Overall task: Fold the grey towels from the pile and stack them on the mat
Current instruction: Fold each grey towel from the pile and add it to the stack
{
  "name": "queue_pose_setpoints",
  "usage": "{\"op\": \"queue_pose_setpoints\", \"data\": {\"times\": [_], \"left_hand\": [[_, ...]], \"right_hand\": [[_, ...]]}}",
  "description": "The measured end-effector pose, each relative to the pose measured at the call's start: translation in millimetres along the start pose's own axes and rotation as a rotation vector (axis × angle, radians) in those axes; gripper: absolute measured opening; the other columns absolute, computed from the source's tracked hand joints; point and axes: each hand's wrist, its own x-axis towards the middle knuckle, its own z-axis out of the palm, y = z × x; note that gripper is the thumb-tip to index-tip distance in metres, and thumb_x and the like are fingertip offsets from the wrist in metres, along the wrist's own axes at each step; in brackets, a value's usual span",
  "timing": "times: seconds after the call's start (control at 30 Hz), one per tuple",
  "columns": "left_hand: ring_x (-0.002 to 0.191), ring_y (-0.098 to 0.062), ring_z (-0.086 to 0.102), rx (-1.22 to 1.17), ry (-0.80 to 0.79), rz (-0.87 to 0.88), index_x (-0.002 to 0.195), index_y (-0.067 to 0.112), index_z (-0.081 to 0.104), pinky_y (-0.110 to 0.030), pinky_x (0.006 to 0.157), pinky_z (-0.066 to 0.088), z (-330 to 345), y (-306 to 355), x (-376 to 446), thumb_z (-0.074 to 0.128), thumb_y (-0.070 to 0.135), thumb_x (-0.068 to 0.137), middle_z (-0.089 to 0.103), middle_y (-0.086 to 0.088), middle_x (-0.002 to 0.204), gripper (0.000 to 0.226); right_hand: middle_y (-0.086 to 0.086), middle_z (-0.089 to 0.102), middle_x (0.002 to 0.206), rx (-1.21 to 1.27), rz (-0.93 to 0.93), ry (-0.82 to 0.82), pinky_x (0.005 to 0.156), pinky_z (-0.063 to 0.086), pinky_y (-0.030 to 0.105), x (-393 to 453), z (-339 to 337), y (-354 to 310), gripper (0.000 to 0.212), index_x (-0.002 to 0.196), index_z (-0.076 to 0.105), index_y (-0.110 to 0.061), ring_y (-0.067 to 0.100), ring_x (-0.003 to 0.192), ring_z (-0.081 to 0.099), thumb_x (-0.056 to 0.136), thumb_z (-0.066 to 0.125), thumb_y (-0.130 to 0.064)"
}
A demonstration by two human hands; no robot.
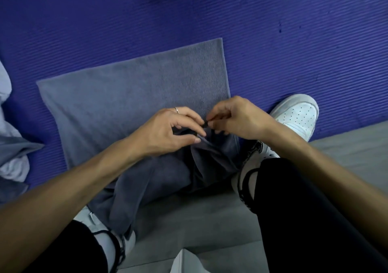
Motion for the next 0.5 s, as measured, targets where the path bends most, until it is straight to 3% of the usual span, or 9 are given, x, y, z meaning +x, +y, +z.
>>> {"op": "queue_pose_setpoints", "data": {"times": [0.1, 0.2, 0.27, 0.37, 0.5], "left_hand": [[0.089, -0.012, 0.067, -0.034, 0.086, -0.057, 0.092, 0.019, 0.077, -0.037, 0.08, 0.053, -1, -1, -3, 0.071, 0.02, 0.081, 0.071, 0.005, 0.099, 0.013], [0.083, -0.014, 0.067, -0.096, 0.192, -0.147, 0.09, 0.025, 0.075, -0.033, 0.079, 0.053, -2, -5, -11, 0.07, 0.021, 0.08, 0.073, 0.007, 0.091, 0.011], [0.088, -0.012, 0.068, -0.112, 0.267, -0.156, 0.088, 0.028, 0.071, -0.034, 0.084, 0.053, -4, -7, -14, 0.071, 0.022, 0.08, 0.073, 0.006, 0.093, 0.01], [0.1, -0.004, 0.065, -0.103, 0.34, -0.156, 0.087, 0.03, 0.065, -0.029, 0.093, 0.051, -9, -3, -11, 0.066, 0.024, 0.083, 0.071, 0.011, 0.102, 0.007], [0.107, 0.0, 0.063, -0.114, 0.351, -0.159, 0.088, 0.036, 0.061, -0.025, 0.097, 0.047, -25, 7, 7, 0.061, 0.026, 0.088, 0.071, 0.015, 0.105, 0.01]], "right_hand": [[-0.001, 0.07, 0.07, 0.062, 0.016, -0.013, 0.059, 0.054, 0.024, -3, 0, -1, 0.01, 0.097, 0.072, -0.006, 0.006, 0.06, 0.065, 0.092, 0.065, -0.004], [-0.004, 0.069, 0.066, 0.111, -0.002, -0.004, 0.059, 0.053, 0.024, -8, -3, -5, 0.008, 0.097, 0.072, -0.003, 0.006, 0.058, 0.063, 0.091, 0.066, -0.005], [0.006, 0.072, 0.076, 0.151, -0.032, -0.037, 0.064, 0.053, 0.024, -13, -6, -9, 0.011, 0.098, 0.073, -0.004, 0.008, 0.064, 0.063, 0.089, 0.07, -0.01], [-0.001, 0.076, 0.089, 0.143, -0.084, -0.098, 0.076, 0.051, 0.016, -17, -8, -13, 0.017, 0.098, 0.076, -0.014, 0.005, 0.081, 0.069, 0.083, 0.078, -0.02], [-0.001, 0.074, 0.086, 0.207, -0.124, -0.073, 0.073, 0.049, 0.014, -14, -11, -19, 0.013, 0.095, 0.074, -0.007, 0.002, 0.076, 0.065, 0.083, 0.077, -0.012]]}}
